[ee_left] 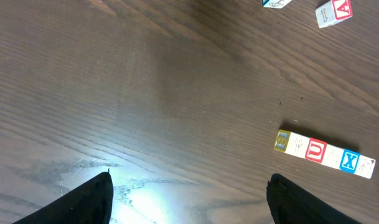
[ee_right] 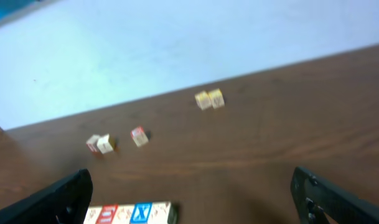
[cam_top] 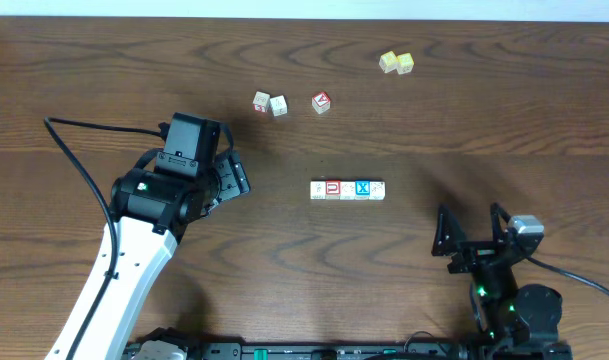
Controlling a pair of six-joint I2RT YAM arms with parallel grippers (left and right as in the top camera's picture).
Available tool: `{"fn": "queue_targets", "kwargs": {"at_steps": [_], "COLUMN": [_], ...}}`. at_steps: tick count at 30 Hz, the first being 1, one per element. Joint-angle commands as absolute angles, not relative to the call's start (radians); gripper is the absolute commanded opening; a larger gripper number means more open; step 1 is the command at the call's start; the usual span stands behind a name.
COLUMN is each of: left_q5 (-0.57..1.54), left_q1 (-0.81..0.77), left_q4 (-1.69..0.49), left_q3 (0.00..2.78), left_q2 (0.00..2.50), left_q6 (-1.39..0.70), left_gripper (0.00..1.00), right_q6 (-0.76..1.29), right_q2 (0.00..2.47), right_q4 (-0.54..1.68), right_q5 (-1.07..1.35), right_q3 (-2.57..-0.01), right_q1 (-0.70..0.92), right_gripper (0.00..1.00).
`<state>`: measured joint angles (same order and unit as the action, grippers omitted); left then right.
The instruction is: Lift 5 blocks
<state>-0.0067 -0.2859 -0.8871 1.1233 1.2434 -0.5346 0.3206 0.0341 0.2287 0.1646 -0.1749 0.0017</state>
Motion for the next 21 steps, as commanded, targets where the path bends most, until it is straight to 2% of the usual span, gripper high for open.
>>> {"fn": "queue_targets", "kwargs": {"at_steps": [1,10,21], "left_q5": [-0.02,-0.02,-0.02], "left_q1": [-0.282,-0.282,-0.282], "left_q4": [-0.89,-0.89,-0.89], "left_q3": [1.126,1.126,1.126], "left_q2": [1.243,1.243,1.243], "left_q6": [-0.536,-0.536,-0.536], "left_gripper": [0.79,0.79,0.8], "right_q6": [0.297,0.298,0.245], "right_q2": [0.005,0.005,0.005], "right_q4": [0.194,0.009,0.065], "right_q5": [0.156,0.154,0.128], "right_q3": [-0.134,-0.01,-0.005], "right_q1": [-0.01,-0.009,-0.01], "right_gripper": [0.99,0.99,0.99]}}
